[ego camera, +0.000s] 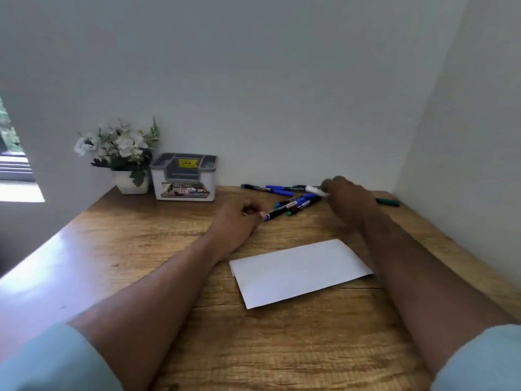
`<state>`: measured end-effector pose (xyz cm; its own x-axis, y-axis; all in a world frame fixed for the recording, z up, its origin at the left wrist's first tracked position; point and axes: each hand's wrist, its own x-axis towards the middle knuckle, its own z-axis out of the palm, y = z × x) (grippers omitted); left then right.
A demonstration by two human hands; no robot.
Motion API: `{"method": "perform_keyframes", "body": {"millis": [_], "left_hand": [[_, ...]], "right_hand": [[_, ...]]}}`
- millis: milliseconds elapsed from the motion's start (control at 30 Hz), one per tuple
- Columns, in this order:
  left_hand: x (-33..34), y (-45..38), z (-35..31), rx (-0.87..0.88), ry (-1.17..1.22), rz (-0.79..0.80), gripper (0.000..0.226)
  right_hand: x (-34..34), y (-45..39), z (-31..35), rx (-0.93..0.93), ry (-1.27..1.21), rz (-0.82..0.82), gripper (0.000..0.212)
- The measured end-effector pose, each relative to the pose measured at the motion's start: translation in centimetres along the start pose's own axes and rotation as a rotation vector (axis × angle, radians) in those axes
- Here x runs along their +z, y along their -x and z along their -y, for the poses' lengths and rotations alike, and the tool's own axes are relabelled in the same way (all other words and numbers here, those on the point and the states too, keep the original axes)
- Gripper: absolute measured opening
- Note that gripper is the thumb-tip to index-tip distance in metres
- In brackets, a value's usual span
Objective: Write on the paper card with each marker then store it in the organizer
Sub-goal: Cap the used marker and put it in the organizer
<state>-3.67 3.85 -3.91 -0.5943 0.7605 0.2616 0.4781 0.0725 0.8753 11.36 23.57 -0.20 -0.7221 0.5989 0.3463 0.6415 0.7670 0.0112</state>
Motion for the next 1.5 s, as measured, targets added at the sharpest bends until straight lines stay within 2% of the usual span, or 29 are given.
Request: {"method": "perform_keyframes", "body": {"millis": [67,100,200,267,333,467,567,667,800,867,967,1033,1133,1267,1333,1400,1500], "left_hand": [[0.1,0.4,-0.7,0.047,0.052,0.038,0.023],[0.0,0.6,-1.1,0.074,0.072,0.063,0.028],[-0.4,1.5,-2.1,0.175,0.078,0.088,0.03],[-1.1,2.1,-2.1,0.245,-0.004,0.057,0.023],[-1.8,2.9,-2.0,0.275,-0.089,0.05,0.018],[-3.0,4.6,-1.2,0.3,-0.259,0.101,0.017],[-3.5,4.9,-0.7,0.313,-0.355,0.164,0.019],[-4.2,4.5,-0.8,0.257,-0.407,0.297,0.012],[-4.9,3.3,-0.6,0.099,-0.147,0.433,0.029],[-5.0,2.8,-0.5,0.049,-0.083,0.433,0.038],[-4.5,2.4,-0.9,-0.006,-0.129,0.402,0.051],[-4.4,2.5,-1.4,-0.034,-0.153,0.356,0.051],[-5.0,3.0,-1.4,-0.082,-0.083,0.25,0.05],[-5.6,3.4,-0.9,-0.081,-0.031,0.268,0.057],[-6.0,3.3,-0.2,-0.007,-0.136,0.248,0.047],[-6.3,3.2,0.2,0.093,-0.323,0.272,0.018],[-5.8,3.4,-0.5,0.116,-0.545,0.46,0.035]], "right_hand": [[-1.6,0.9,2.0,-0.068,-0.345,-0.175,0.014],[-2.5,1.8,3.5,-0.09,-0.593,-0.205,0.015],[-4.0,4.7,7.8,-0.089,-1.367,-0.101,0.019],[-3.7,5.9,9.1,-0.043,-1.577,-0.029,0.013],[-2.9,6.7,9.6,0.016,-1.584,0.04,0.004],[-1.3,7.4,10.6,0.128,-1.549,0.251,0.029],[-1.0,7.4,10.9,0.137,-1.689,0.39,0.033],[-0.6,7.2,10.6,0.191,-1.802,0.505,0.033],[-0.2,7.0,10.4,0.19,-1.877,0.595,0.038],[0.1,6.7,10.4,0.163,-1.909,0.614,0.041],[0.5,6.5,10.5,0.149,-1.922,0.603,0.033],[0.5,6.4,10.3,0.153,-1.927,0.566,0.03],[0.1,6.0,9.2,0.198,-1.933,0.452,0.033],[-0.2,5.8,8.8,0.247,-2.008,0.325,0.04],[-1.0,5.8,9.0,0.25,-2.042,0.261,0.033],[-1.6,5.9,9.0,0.292,-2.026,0.177,0.021],[-0.9,6.3,9.3,0.393,-1.914,0.09,0.003]]}}
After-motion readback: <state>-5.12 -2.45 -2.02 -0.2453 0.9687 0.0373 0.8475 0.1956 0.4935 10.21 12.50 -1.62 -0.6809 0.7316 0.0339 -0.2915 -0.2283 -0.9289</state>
